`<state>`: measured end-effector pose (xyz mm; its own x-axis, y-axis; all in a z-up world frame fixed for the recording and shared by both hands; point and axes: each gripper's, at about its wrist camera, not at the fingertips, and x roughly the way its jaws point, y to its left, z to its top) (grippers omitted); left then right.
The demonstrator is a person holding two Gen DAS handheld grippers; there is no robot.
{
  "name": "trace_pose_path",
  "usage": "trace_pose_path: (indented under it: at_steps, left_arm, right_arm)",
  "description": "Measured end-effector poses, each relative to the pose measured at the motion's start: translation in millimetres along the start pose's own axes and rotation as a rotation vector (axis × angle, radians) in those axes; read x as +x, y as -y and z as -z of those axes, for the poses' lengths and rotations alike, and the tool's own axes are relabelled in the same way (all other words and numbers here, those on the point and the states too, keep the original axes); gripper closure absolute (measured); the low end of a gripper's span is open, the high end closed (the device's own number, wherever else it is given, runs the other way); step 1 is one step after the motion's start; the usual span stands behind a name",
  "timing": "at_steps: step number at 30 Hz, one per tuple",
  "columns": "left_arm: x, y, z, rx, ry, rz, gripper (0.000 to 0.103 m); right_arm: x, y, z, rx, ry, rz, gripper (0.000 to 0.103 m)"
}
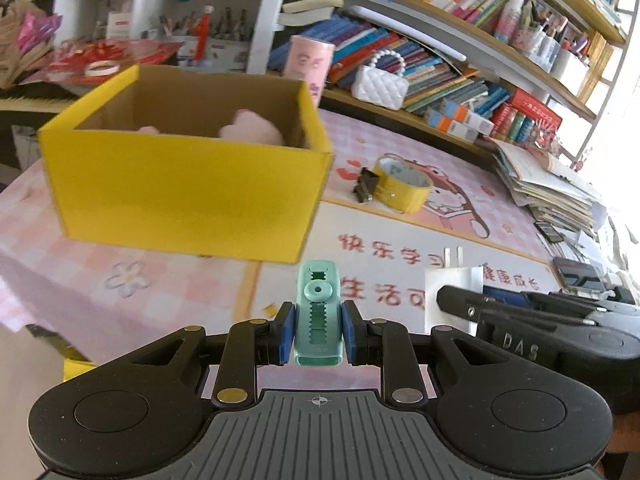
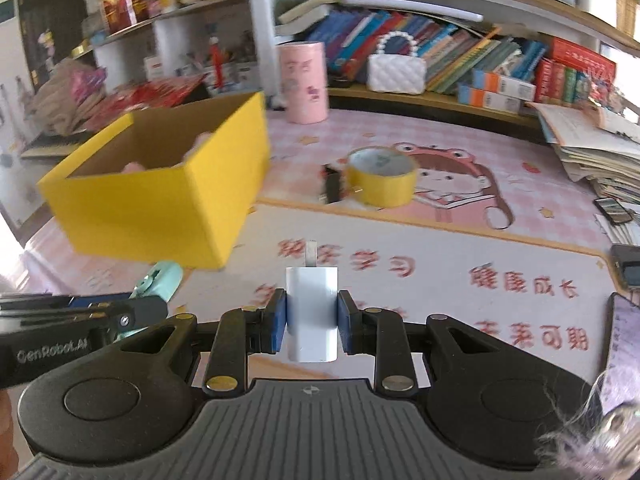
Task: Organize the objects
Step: 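Carry the green clip and white charger over the yellow box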
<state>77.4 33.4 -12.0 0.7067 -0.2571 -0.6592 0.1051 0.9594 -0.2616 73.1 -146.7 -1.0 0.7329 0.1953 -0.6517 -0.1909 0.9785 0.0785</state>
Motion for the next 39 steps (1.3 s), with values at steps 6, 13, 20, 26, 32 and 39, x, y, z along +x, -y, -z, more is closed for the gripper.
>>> trace_pose_path:
  at_steps: [6,13,20,26,32,39]
  left_arm:
    - [-23,-21,13,-0.008,0.008,-0.009,0.08]
    - [-46,-42,25,-0.023,0.02,-0.016,0.08]
    - [-63,-57,32,-0.028,0.039,-0.017,0.08]
    - [-75,-69,36,-0.041,0.063,-0.019,0.08]
    - [-85,-80,34,-0.049,0.1,-0.027,0.08]
    - [-93,-96,10,-0.041,0.171,-0.057,0.08]
  right_arm:
    - [-12,-37,14,-0.042,-0.007,-0.039,0.079]
    - [-25,-65,28,-0.056,-0.002,-0.052,0.079]
    - [-34,-89,36,-0.073,0.004,-0.063,0.079]
    - [-40,-107,40,-0.099,0.011,-0.075,0.079]
    - [-42,-120,36,-0.123,0.022,-0.083,0.079]
    - [-37,-125,15,-0.123,0.06,-0.088,0.079]
